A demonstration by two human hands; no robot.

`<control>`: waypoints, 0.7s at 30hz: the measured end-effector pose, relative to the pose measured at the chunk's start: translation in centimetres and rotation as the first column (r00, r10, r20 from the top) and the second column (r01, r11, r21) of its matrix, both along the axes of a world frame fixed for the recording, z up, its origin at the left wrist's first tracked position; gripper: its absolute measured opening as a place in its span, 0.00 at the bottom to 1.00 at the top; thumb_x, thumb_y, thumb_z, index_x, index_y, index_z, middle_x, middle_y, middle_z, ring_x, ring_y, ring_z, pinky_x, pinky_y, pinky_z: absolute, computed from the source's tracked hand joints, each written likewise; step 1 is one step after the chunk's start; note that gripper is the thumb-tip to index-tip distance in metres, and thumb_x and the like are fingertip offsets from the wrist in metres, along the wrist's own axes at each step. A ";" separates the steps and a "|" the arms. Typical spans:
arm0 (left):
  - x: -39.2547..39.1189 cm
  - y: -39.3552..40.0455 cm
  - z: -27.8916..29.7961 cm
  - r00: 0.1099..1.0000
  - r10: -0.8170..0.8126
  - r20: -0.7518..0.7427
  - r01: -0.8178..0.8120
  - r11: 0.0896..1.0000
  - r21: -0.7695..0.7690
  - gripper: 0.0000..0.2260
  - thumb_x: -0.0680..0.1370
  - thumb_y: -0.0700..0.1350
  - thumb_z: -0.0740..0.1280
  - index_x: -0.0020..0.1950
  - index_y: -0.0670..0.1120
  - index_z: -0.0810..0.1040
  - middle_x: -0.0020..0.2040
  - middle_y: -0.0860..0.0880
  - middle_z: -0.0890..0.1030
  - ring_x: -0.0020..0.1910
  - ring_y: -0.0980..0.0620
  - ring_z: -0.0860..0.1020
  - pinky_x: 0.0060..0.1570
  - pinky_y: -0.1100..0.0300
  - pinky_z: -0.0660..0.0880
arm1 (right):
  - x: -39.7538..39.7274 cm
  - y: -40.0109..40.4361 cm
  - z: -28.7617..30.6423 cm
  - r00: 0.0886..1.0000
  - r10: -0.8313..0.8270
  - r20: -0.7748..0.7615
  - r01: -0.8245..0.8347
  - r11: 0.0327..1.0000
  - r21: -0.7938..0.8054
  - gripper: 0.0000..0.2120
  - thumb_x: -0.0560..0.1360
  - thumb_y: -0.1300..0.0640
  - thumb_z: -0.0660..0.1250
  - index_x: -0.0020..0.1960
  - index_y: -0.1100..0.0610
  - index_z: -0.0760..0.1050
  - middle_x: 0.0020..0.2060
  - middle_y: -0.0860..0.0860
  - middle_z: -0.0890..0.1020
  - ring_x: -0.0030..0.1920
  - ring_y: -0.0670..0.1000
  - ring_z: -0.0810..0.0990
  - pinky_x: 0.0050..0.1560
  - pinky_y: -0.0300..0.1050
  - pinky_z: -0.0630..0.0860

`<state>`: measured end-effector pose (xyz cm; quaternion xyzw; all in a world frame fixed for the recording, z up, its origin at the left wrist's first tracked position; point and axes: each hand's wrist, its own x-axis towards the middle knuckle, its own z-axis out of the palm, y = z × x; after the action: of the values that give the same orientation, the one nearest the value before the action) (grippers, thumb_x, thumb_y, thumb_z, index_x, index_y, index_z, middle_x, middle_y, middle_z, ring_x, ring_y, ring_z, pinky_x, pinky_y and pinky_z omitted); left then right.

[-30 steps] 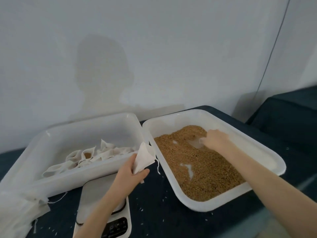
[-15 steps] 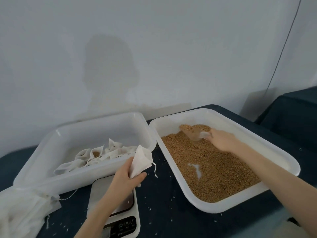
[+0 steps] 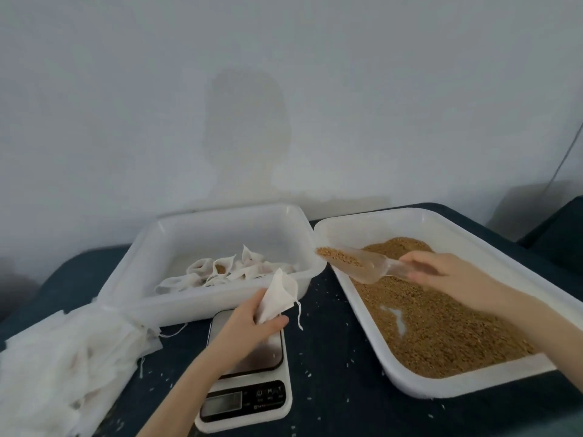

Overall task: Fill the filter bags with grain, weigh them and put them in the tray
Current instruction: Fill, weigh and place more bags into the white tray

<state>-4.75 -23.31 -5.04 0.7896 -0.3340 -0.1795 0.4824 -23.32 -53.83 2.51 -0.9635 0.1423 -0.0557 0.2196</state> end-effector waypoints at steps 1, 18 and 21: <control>0.0 0.2 0.1 1.000 -0.006 0.005 0.006 1.000 0.004 0.12 0.75 0.50 0.71 0.54 0.60 0.73 0.46 0.59 0.81 0.43 0.59 0.79 0.41 0.61 0.78 | 0.0 0.5 0.2 0.999 0.049 0.015 -0.049 0.998 0.029 0.12 0.78 0.53 0.64 0.59 0.42 0.74 0.41 0.38 0.81 0.41 0.41 0.80 0.42 0.40 0.77; 0.3 2.6 0.7 0.998 -0.048 0.047 0.045 0.997 0.067 0.27 0.66 0.63 0.69 0.64 0.63 0.68 0.54 0.61 0.79 0.52 0.61 0.77 0.57 0.53 0.76 | 1.3 4.9 3.1 0.971 0.240 0.004 -0.239 0.967 0.091 0.25 0.62 0.30 0.63 0.57 0.34 0.76 0.48 0.31 0.81 0.50 0.34 0.79 0.54 0.44 0.77; 0.3 2.7 0.4 0.998 -0.038 0.052 0.034 0.996 0.087 0.25 0.64 0.67 0.67 0.60 0.67 0.67 0.53 0.62 0.79 0.50 0.63 0.77 0.55 0.54 0.77 | 1.3 5.0 3.3 0.970 0.242 -0.010 -0.241 0.968 0.077 0.17 0.66 0.36 0.66 0.55 0.32 0.75 0.46 0.29 0.81 0.48 0.33 0.79 0.50 0.41 0.76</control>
<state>-4.44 -20.58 -4.62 0.8080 -0.3529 -0.1813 0.4356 -22.07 -48.85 5.77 -0.9653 0.0279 -0.0138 0.2593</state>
